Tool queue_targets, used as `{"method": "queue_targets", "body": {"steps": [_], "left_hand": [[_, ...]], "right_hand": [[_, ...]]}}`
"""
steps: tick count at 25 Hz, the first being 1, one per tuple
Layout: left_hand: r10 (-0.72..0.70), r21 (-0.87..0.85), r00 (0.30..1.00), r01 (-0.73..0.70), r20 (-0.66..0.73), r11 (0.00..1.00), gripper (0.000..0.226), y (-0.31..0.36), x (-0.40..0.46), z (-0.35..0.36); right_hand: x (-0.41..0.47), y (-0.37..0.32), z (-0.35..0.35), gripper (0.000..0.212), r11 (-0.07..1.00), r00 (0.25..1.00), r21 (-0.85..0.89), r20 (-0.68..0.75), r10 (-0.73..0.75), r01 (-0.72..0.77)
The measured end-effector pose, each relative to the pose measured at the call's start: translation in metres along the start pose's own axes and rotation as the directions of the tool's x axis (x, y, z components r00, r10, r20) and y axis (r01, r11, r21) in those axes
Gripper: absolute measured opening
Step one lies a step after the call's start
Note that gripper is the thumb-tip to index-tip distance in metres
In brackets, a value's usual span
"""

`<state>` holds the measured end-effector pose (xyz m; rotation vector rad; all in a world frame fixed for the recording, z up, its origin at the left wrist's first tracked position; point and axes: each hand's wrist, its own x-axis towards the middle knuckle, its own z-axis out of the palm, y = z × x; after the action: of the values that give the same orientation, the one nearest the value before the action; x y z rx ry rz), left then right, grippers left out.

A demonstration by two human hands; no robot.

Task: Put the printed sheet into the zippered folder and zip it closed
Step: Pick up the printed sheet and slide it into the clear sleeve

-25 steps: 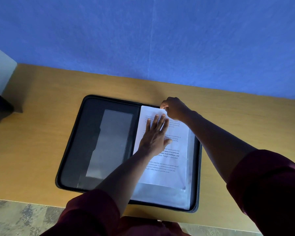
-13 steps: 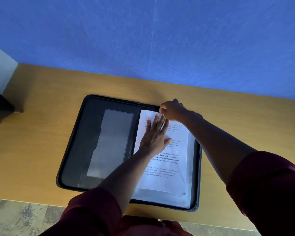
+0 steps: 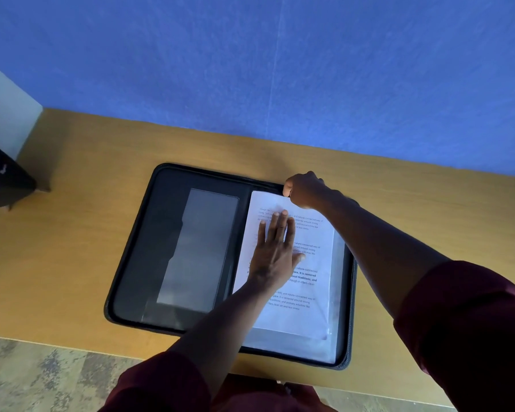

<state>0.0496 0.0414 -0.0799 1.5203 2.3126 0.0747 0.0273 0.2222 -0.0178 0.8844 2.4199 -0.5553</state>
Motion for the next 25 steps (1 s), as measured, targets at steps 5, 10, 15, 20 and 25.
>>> {"method": "queue_targets", "body": {"steps": [5,10,15,20,25], "left_hand": [[-0.003,-0.021,1.0,0.003,0.001,1.0,0.087,0.0,0.002,0.002],[0.0,-0.016,1.0,-0.001,-0.008,1.0,0.087,0.0,0.003,0.005],[-0.009,-0.02,1.0,0.009,0.0,1.0,0.088,0.001,0.003,0.005],[-0.011,-0.035,1.0,0.012,0.007,0.999,0.089,0.001,0.004,0.004],[-0.014,-0.041,1.0,0.014,0.008,0.999,0.089,0.0,0.004,0.002]], "right_hand": [[0.002,-0.002,-0.001,0.051,1.0,0.999,-0.03,0.045,0.008,-0.006],[0.001,-0.002,0.001,0.056,1.0,0.998,-0.015,0.067,-0.004,0.005],[0.003,0.007,0.007,0.039,0.996,0.996,0.033,-0.006,-0.084,0.084],[0.007,0.009,0.019,0.029,0.992,0.996,0.091,-0.023,-0.086,0.088],[0.007,0.013,0.015,0.014,0.987,0.983,0.105,-0.152,-0.105,0.121]]}}
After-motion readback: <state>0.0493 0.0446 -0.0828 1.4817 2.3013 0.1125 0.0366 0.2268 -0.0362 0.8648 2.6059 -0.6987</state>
